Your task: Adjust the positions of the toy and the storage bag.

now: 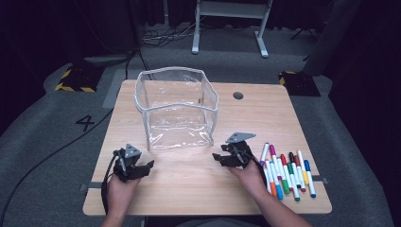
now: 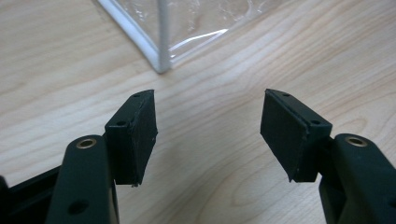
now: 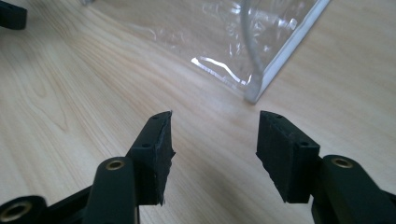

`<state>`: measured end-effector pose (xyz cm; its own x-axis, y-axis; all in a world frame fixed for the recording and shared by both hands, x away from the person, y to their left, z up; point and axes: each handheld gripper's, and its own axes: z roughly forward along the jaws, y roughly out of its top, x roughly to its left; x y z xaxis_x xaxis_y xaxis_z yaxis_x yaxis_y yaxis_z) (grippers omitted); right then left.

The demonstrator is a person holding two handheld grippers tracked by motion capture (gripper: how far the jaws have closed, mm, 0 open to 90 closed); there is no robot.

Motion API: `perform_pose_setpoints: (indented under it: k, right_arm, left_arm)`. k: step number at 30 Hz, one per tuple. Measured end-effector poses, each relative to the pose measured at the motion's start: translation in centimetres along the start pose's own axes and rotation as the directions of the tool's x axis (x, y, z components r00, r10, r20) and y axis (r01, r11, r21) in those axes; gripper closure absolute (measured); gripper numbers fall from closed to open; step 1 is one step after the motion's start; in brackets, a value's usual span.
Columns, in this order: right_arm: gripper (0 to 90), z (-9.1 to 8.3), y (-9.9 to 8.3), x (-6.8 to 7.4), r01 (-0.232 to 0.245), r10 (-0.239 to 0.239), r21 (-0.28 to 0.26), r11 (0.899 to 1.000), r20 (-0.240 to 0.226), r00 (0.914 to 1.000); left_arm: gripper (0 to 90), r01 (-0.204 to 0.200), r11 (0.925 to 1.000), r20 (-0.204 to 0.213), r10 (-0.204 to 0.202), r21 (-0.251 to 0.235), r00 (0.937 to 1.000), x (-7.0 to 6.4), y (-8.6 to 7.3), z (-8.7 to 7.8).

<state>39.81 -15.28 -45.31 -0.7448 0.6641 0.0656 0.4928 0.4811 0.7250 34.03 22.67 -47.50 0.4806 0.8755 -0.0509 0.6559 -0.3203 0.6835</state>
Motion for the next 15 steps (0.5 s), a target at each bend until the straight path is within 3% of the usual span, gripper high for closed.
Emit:
perform_pose_setpoints:
  k: [5,7,9,11,12,14,15]
  right_arm:
    - [46.8,-1.2,2.0,-0.4,0.069,-0.069,0.016,0.998,0.026,0.9973]
    - [47.4,-1.6,3.4,-0.8,0.078,-0.078,0.011,0.997,0.014,0.9968]
    - [47.5,-1.6,4.4,-1.0,0.076,-0.076,0.012,0.997,-0.009,0.9971]
    - [47.7,-1.4,5.2,-1.2,0.079,-0.078,0.016,0.997,-0.021,0.9967]
    - [47.7,-1.4,5.2,-1.2,0.079,-0.078,0.016,0.997,-0.021,0.9967]
    - [47.8,-1.2,5.9,-1.1,0.094,-0.093,0.019,0.995,-0.021,0.9954]
    - [49.9,-0.8,6.5,-1.1,0.111,-0.11,0.025,0.994,-0.011,0.9938]
  left_arm:
    - [39.6,-0.012,0.9997,0.013,0.013,-0.021,0.9998,0.3,1.5,-1.1]
    - [40.7,-0.025,0.9993,-0.01,0.025,-0.027,0.9996,0.7,2.6,-1.4]
    - [42.6,-0.015,0.9993,0.0,0.015,-0.033,0.9999,1.4,3.3,-1.4]
    - [51.3,-0.007,0.9991,0.011,0.008,-0.042,0.9999,1.7,3.6,-1.4]
    - [51.3,0.002,0.9986,0.027,0.0,-0.054,0.9996,2.1,3.8,-1.3]
    - [61.8,0.012,0.9977,0.063,-0.008,-0.066,0.998,2.5,4.2,-0.9]
    - [71.4,-0.01,0.9988,0.059,0.013,-0.047,0.9982,2.6,4.6,-0.3]
